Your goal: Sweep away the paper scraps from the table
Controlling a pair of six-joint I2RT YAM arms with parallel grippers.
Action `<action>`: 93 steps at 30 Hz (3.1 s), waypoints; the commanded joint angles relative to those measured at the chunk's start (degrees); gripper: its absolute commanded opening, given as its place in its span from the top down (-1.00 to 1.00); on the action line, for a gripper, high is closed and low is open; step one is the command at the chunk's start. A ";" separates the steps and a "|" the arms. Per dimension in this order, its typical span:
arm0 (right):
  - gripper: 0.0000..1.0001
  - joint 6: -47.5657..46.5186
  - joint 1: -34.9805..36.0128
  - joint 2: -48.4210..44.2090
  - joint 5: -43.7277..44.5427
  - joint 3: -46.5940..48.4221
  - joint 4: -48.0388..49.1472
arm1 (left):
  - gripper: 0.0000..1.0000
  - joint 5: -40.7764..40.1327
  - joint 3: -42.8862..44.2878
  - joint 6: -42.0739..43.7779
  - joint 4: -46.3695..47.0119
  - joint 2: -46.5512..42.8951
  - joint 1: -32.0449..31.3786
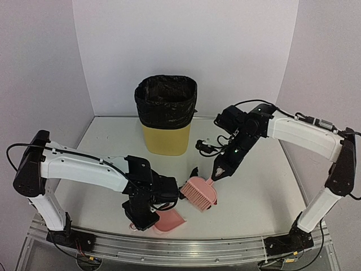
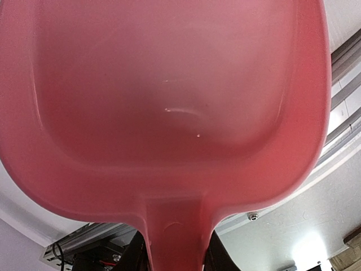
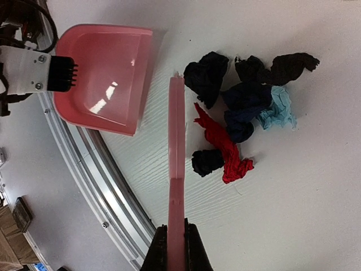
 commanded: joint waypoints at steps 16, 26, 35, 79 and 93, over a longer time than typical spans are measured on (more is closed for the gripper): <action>1.00 6.49 -5.18 -3.47 36.22 5.77 -2.56 | 1.00 -0.13 4.80 6.56 1.99 3.77 3.31; 1.00 1.73 -6.02 12.74 33.48 17.76 -5.43 | 1.00 1.14 5.45 9.58 2.73 5.19 4.89; 1.00 2.77 -2.91 19.45 18.14 22.88 -6.59 | 1.00 2.90 4.81 10.98 4.39 5.24 8.15; 1.00 26.67 8.47 13.59 23.40 24.19 -7.50 | 1.00 6.74 -3.41 13.61 14.32 3.16 9.91; 1.00 33.66 0.18 0.19 27.94 7.74 -11.02 | 1.00 7.85 -3.89 17.10 12.88 2.74 9.84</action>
